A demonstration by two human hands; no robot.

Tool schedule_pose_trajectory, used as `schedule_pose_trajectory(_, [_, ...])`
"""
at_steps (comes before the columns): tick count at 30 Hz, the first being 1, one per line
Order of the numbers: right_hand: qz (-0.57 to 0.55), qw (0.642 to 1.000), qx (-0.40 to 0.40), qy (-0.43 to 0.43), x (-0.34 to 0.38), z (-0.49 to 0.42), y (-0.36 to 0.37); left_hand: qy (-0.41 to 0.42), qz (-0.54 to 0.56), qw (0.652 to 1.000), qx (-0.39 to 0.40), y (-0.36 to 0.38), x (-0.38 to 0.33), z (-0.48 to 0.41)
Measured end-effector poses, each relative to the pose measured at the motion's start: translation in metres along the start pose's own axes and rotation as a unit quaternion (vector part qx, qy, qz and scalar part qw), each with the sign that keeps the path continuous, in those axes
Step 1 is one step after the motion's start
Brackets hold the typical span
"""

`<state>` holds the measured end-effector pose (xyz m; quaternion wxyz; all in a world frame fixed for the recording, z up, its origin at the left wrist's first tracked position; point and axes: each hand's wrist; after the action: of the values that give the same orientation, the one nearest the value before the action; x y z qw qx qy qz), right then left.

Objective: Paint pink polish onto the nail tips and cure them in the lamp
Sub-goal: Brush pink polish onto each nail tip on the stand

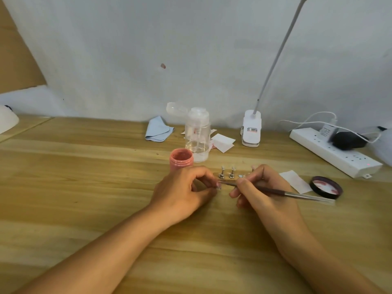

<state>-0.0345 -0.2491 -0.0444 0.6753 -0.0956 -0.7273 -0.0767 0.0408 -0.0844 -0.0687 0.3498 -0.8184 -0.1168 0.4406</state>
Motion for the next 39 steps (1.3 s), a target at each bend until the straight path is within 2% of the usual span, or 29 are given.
schedule_pose_trajectory(22, [0.082, 0.996, -0.014, -0.027, -0.0001, -0.0003, -0.0010, 0.009, -0.019, 1.000, -0.016, -0.0014, -0.0044, 0.0019])
schedule_pose_trajectory(26, [0.043, 0.999, -0.012, -0.015, -0.0020, -0.0021, -0.0023, -0.001, -0.028, 0.999, -0.022, -0.0005, -0.0038, 0.0011])
schedule_pose_trajectory(33, [-0.043, 0.999, -0.002, -0.009, -0.0007, -0.0029, -0.0049, -0.010, 0.021, 1.000, -0.003, -0.0030, -0.0017, -0.0008])
schedule_pose_trajectory(39, [-0.032, 0.999, 0.016, 0.003, -0.0001, -0.0015, -0.0018, -0.026, 0.012, 1.000, 0.000, -0.0023, -0.0023, 0.0000])
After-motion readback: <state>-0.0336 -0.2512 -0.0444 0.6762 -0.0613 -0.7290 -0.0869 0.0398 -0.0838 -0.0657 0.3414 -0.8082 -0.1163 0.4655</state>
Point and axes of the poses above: each hand's wrist, its own z-axis away from the middle knuckle, its own y-axis out of the palm, x = y × z, and after that the axes turned 9 degrees about y, right-handed
